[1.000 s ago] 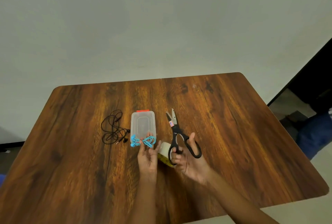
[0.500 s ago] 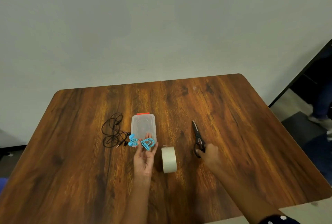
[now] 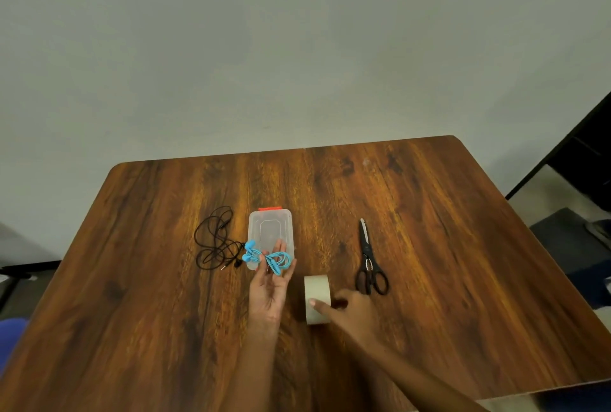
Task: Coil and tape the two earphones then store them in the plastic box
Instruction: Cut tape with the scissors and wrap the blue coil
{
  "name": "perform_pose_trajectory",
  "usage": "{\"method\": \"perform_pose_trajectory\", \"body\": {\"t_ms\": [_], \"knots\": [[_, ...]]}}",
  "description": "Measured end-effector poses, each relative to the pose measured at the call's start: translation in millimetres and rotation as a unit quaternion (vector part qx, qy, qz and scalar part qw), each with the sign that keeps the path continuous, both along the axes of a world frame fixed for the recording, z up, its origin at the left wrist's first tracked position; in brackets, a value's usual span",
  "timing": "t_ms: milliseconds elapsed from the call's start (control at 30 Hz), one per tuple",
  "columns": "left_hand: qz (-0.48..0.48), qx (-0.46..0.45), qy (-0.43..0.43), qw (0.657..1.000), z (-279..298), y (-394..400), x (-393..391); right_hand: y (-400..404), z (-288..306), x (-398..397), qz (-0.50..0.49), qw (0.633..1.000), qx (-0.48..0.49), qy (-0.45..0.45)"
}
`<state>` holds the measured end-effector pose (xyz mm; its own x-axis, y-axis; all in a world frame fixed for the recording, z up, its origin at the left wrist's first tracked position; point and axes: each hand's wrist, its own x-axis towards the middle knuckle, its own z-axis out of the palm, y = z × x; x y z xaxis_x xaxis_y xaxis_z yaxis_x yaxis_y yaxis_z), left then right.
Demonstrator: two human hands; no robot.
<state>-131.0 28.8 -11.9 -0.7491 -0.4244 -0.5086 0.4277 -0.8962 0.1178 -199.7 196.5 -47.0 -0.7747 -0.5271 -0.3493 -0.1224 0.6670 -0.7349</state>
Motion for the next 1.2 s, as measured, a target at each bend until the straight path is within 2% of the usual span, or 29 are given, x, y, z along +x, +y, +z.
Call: {"method": "perform_pose_trajectory", "body": {"t_ms": [200, 267, 333, 433, 533, 667, 733, 833, 900, 967, 1067, 1200], "knots": [[-0.008, -0.041, 0.000, 0.999, 8.5, -6.2, 1.4, -18.5, 4.4, -6.1, 0.009, 1.000, -0.015, -0.010], [-0.010, -0.057, -0.006, 0.998, 12.9, -7.7, 2.2, -24.2, 12.2, -18.8, 0.017, 1.000, -0.004, 0.018], [-0.008, -0.060, 0.001, 0.998, 19.0, -9.1, 4.2, -30.0, 17.5, -34.7, 0.052, 0.994, 0.035, 0.089], [-0.011, -0.069, 0.007, 0.998, 24.8, -9.4, 7.5, -36.5, 23.8, -56.5, 0.120, 0.972, 0.116, 0.167], [-0.022, -0.072, 0.004, 0.997, 25.2, -10.0, 11.9, -41.1, 25.2, -68.6, 0.184, 0.934, 0.200, 0.233], [-0.053, -0.069, 0.003, 0.996, 19.8, -9.5, 16.2, -41.0, 20.7, -71.5, 0.239, 0.906, 0.236, 0.256], [-0.068, -0.077, -0.006, 0.995, 18.3, -9.7, 18.4, -40.2, 20.8, -69.6, 0.247, 0.910, 0.226, 0.245], [-0.092, -0.079, -0.008, 0.993, 17.3, -10.4, 21.1, -42.4, 25.9, -65.5, 0.220, 0.935, 0.177, 0.215], [-0.108, -0.077, -0.003, 0.991, 16.1, -11.0, 22.2, -45.4, 33.4, -64.9, 0.190, 0.951, 0.108, 0.216], [-0.125, -0.076, 0.004, 0.989, 15.9, -11.1, 23.6, -50.7, 41.7, -64.9, 0.159, 0.964, -0.007, 0.212], [-0.156, -0.087, 0.010, 0.984, 14.1, -10.9, 27.0, -58.9, 56.6, -65.4, 0.116, 0.980, -0.127, 0.097], [-0.206, -0.134, 0.010, 0.969, 22.2, -8.3, 28.6, -64.7, 70.2, -69.8, 0.194, 0.968, -0.128, -0.092]]}}
